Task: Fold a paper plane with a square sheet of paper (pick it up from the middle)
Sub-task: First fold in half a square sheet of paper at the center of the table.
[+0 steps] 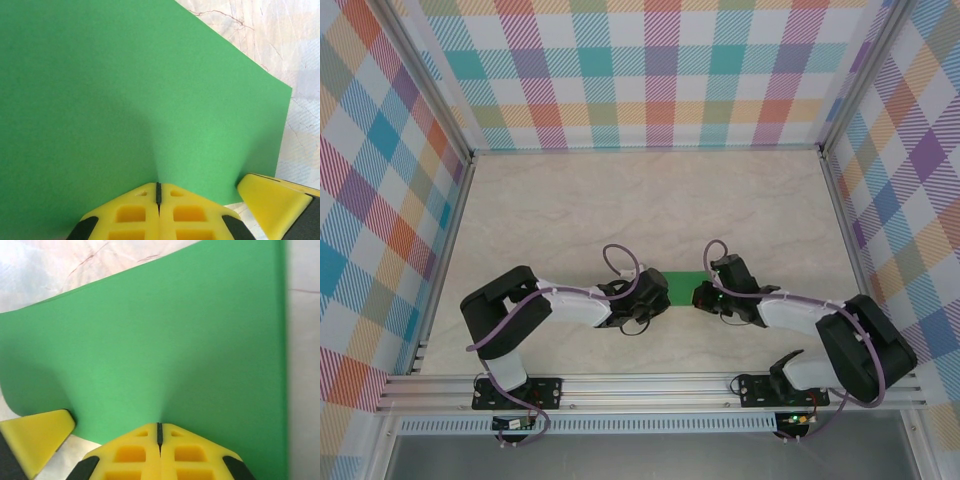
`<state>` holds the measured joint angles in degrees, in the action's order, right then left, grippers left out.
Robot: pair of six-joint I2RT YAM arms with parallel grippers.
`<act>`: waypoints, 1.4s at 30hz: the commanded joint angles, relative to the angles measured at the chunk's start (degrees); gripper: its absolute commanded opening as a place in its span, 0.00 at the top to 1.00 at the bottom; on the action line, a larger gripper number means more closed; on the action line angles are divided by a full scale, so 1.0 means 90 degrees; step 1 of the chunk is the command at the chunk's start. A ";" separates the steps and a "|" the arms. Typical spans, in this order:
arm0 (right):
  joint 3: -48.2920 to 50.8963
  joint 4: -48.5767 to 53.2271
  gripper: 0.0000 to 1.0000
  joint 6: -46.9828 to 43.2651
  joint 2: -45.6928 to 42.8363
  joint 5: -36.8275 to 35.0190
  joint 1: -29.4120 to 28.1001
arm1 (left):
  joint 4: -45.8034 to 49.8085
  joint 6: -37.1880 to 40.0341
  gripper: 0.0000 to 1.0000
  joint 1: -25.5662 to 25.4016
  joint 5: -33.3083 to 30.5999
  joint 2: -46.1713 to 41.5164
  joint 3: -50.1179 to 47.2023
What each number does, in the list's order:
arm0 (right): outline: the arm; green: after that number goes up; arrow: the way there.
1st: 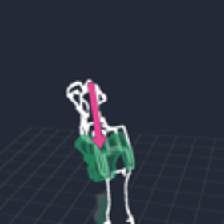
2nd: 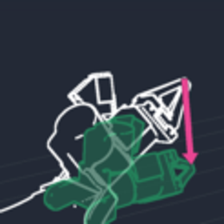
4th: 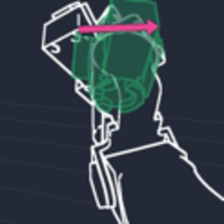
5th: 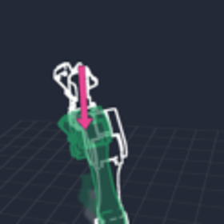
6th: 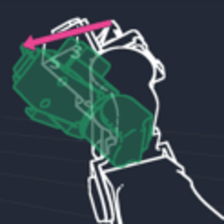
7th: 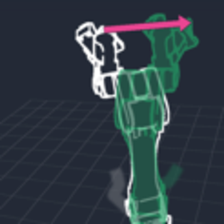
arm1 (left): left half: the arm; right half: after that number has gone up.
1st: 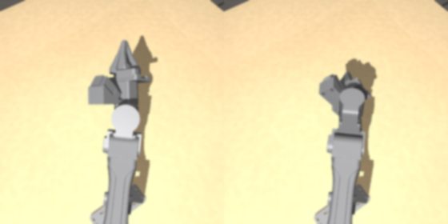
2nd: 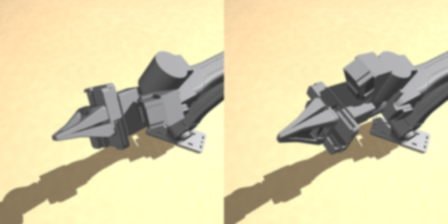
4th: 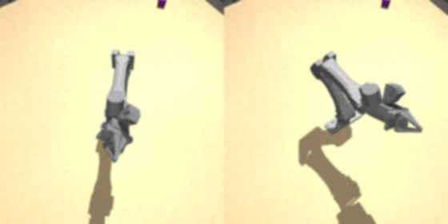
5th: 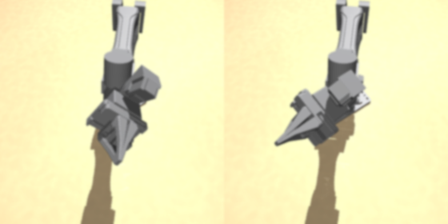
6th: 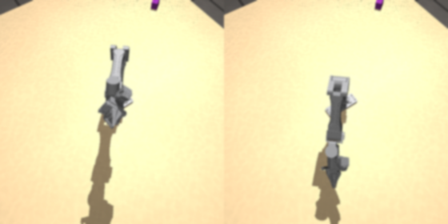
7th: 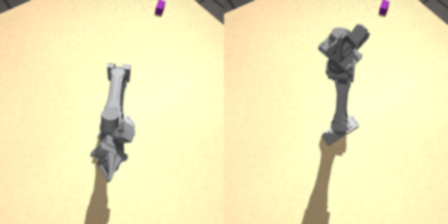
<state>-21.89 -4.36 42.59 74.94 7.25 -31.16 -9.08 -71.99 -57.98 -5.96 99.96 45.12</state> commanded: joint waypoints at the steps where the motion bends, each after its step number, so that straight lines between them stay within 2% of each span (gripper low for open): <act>1: 0.0112 0.0815 1.00 -0.0265 -0.0090 -0.0444 0.0078 | 0.1441 0.0005 1.00 0.0129 -0.0284 0.0038 -0.0347; 4: -0.0201 0.0705 1.00 -0.0327 0.0188 0.0033 0.0080 | 0.1558 0.0114 1.00 0.0244 -0.0287 -0.0029 -0.0328; 10: -0.1274 0.0329 1.00 -0.0448 0.1414 0.1096 0.0035 | 0.1833 0.0310 1.00 0.0532 -0.0358 -0.0197 -0.0314; 13: -0.1799 0.0380 1.00 -0.0437 0.1817 0.1292 -0.0010 | 0.1853 0.0380 1.00 0.0629 -0.0367 -0.0305 -0.0375; 20: -0.1915 0.0286 1.00 0.0052 0.1537 0.1314 -0.0355 | 0.1694 0.0372 1.00 0.0631 -0.0191 -0.0239 -0.0397; 27: -0.1840 0.0075 1.00 0.0351 0.1986 0.1150 -0.0795 | 0.1654 0.0370 1.00 0.0631 -0.0153 -0.0122 -0.0342; 33: -0.1724 0.0504 1.00 0.0263 0.2030 0.0469 -0.0739 | 0.1759 0.0305 1.00 0.0630 -0.0200 -0.0113 -0.0385; 42: -0.0839 0.0618 1.00 0.0541 0.1578 0.0164 -0.0117 | 0.1694 0.0147 1.00 0.0631 -0.0226 -0.0091 -0.0613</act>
<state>-33.58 -5.56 46.30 90.11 16.01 -35.35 -2.76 -69.87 -53.10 -7.14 96.25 43.40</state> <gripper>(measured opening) 0.040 0.039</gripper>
